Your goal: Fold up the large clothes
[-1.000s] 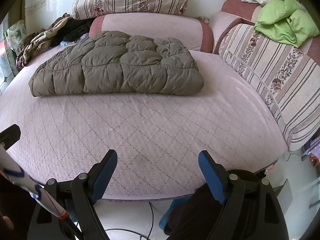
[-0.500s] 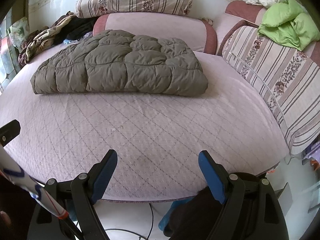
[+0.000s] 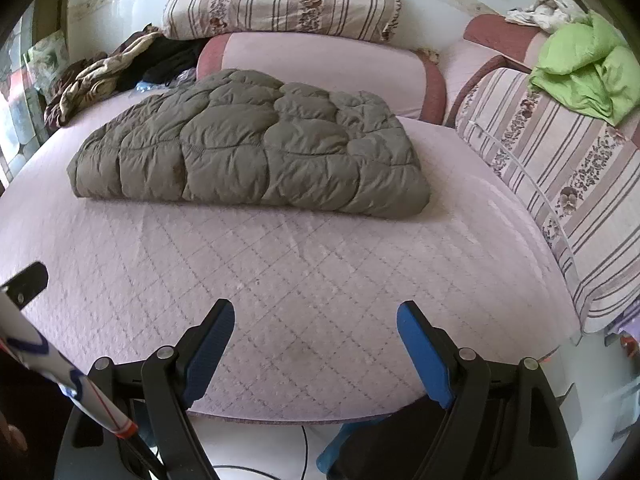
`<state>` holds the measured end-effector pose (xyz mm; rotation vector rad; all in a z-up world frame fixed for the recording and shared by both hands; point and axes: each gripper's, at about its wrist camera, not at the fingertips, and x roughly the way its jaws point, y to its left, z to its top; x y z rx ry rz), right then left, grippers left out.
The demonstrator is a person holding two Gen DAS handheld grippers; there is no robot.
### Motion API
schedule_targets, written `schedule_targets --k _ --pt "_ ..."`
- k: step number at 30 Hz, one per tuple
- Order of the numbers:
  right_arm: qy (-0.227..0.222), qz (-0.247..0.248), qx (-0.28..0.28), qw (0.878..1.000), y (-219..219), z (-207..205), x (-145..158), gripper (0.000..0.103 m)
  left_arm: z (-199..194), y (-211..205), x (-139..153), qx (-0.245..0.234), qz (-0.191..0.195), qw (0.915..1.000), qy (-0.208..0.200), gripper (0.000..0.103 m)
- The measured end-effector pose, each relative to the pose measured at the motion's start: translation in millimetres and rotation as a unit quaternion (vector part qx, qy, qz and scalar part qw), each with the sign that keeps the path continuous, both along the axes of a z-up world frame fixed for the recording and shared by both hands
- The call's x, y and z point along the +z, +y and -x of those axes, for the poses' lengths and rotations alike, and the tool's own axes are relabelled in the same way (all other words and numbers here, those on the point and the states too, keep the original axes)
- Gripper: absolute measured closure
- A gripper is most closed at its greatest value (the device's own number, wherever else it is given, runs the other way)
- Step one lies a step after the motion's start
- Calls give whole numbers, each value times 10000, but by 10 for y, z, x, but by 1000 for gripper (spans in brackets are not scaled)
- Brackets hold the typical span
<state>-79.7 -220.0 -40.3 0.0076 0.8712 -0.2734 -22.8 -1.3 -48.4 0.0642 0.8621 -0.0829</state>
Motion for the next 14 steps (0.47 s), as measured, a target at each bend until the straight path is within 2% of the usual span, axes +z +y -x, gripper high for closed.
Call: schedule_targets --k 14 --pt "175 2 11 9998 -5 -110 -97 16 -115 60 -74 34 143 9996 232 6"
